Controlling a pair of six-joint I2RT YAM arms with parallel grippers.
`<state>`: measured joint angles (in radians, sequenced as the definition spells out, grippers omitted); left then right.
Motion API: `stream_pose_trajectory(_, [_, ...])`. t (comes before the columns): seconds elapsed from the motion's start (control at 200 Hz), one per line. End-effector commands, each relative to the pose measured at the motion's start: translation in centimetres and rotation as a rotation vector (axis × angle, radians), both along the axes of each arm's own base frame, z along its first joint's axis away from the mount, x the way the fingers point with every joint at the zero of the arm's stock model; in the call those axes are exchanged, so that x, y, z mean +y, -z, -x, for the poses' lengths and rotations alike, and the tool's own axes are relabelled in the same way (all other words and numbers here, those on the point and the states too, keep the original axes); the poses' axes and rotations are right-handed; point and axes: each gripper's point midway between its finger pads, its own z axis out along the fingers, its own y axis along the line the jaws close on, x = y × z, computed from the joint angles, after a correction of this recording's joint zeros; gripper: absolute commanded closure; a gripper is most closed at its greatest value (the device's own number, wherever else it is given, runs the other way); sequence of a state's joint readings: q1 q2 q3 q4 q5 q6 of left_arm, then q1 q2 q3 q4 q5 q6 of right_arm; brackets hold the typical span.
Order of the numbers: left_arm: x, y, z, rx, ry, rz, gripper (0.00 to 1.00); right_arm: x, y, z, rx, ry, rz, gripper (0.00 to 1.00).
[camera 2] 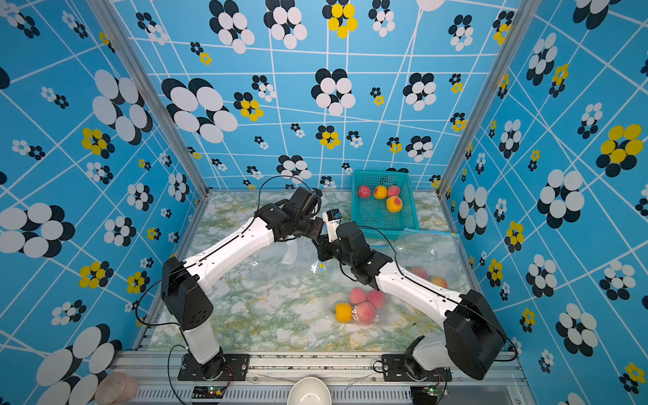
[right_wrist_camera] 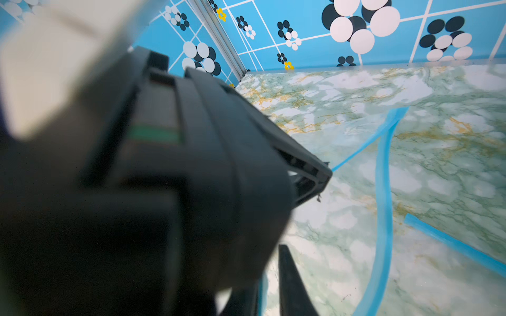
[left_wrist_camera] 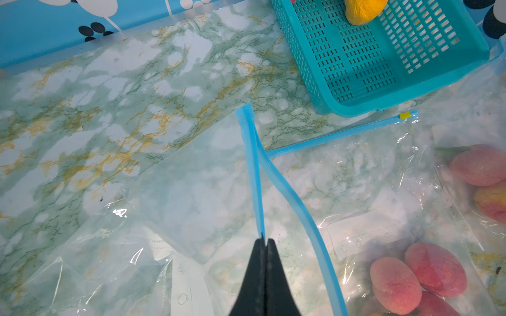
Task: Place the peach in a zip-top bag and seal the zipper
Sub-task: Open the zipper of the food storage bag at the center of the board.
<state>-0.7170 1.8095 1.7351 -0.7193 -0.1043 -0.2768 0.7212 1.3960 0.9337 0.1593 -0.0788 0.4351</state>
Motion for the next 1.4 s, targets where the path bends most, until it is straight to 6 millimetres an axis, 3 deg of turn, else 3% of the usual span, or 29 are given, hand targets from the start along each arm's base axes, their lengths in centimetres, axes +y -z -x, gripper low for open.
stream_pose_trajectory(0.0, [0.1, -1.7, 0.4, -0.012, 0.006, 0.069, 1.0, -1.8, -0.3, 0.1, -0.002, 0.043, 0.011, 0.68])
stream_pose_trajectory(0.16, [-0.2, -2.7, 0.7, -0.03, 0.023, 0.112, 1.0, -6.4, 0.0, -1.2, 0.047, 0.177, -0.024, 0.54])
stream_pose_trajectory(0.25, [-0.8, -3.2, 1.0, -0.03, 0.04, 0.151, 1.0, -7.6, 1.2, -1.8, 0.091, 0.215, 0.005, 0.5])
stream_pose_trajectory(0.54, [-1.5, -4.1, 1.7, -0.05, 0.065, 0.171, 1.0, -4.8, 4.6, -2.9, 0.212, 0.148, -0.016, 0.45])
stream_pose_trajectory(0.695, [-1.2, -4.5, 2.0, -0.06, 0.069, 0.161, 1.0, -4.7, 5.6, -3.3, 0.245, 0.172, -0.014, 0.43])
stream_pose_trajectory(0.875, [-0.8, -4.7, 1.9, -0.078, 0.063, 0.149, 1.0, -5.0, 4.9, -3.4, 0.267, 0.198, -0.044, 0.43])
stream_pose_trajectory(1.12, [-0.6, -4.7, 2.0, -0.075, 0.062, 0.141, 1.0, -7.7, 2.1, -3.4, 0.301, 0.236, -0.176, 0.43])
stream_pose_trajectory(1.29, [-0.7, -4.6, 1.9, -0.072, 0.061, 0.144, 1.0, -6.3, -0.8, -3.0, 0.281, 0.159, -0.246, 0.42])
stream_pose_trajectory(1.395, [-1.1, -4.7, 1.9, -0.07, 0.065, 0.148, 1.0, -4.5, -0.7, -3.2, 0.295, 0.121, -0.27, 0.41])
